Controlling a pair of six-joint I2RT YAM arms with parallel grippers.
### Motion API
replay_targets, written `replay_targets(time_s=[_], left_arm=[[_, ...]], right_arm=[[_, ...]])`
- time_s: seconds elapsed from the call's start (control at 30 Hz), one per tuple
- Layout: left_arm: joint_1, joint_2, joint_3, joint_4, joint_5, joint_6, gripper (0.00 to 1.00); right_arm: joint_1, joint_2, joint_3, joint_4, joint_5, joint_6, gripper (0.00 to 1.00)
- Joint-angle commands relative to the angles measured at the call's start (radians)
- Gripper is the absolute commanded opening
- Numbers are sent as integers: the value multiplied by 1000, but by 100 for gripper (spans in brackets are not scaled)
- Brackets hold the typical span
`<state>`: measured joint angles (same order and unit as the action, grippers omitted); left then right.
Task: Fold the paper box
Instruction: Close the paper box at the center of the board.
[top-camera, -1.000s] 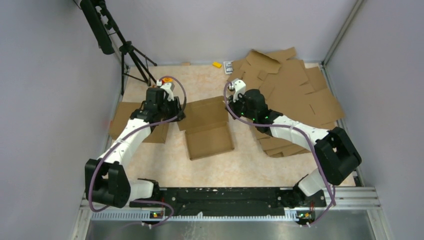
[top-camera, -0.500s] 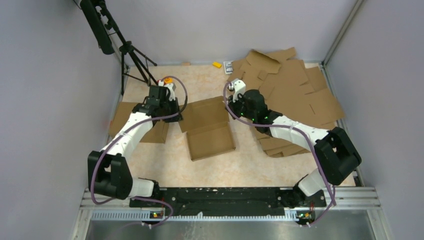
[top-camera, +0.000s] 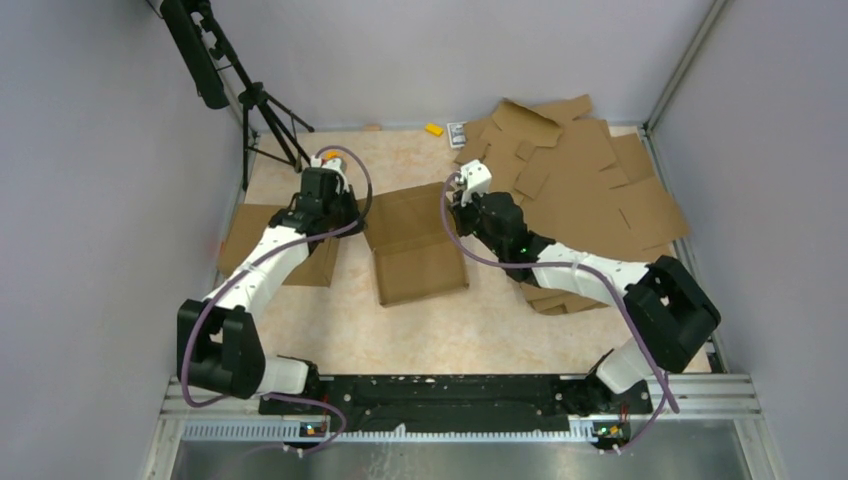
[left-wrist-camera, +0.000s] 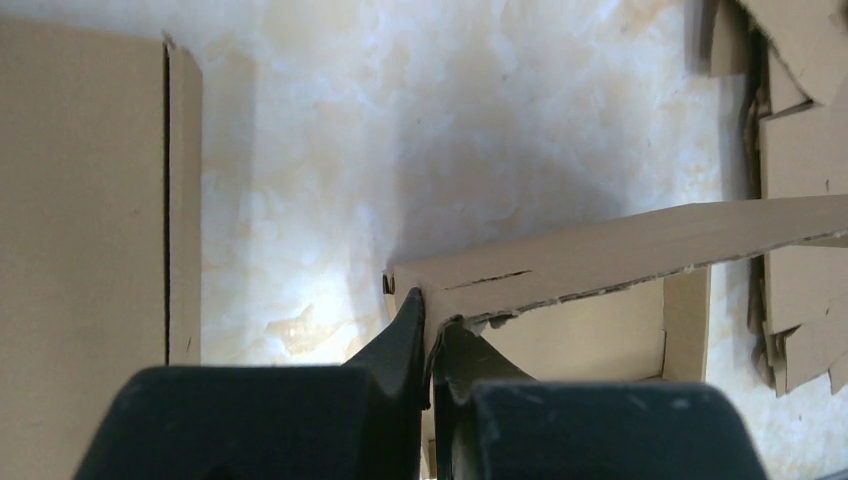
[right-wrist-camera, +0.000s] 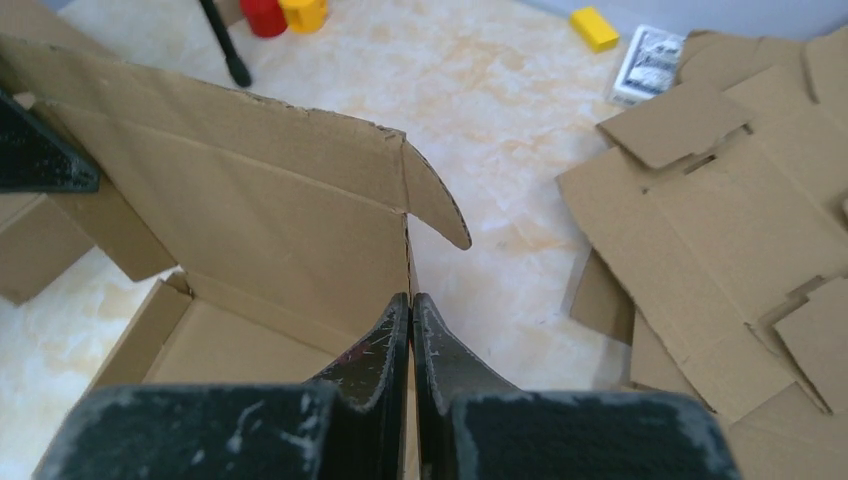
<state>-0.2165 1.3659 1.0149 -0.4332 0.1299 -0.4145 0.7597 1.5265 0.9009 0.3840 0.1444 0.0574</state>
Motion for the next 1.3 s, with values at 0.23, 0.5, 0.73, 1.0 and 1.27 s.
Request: replay_targets(time_s=[0.23,0.5,0.73,1.0,1.27], left_arm=[[-131,-29,-68,462,-176,-49,0],[-250,-128,-339,725,-326,-55,0],[-381,-189,-430,758,-477,-71,0],[-432,-235,-504,727,-505,-95,1],[-463,-297,-601,754,-515,-88,1]], right_arm=[[32,48,-130,389,204,34,0],[43,62,-243,449,249,85,0],[107,23,-314,431,322,80,0],[129,-91,-410,311,281,132,3],[130,-233,-475,156,199,174,18]])
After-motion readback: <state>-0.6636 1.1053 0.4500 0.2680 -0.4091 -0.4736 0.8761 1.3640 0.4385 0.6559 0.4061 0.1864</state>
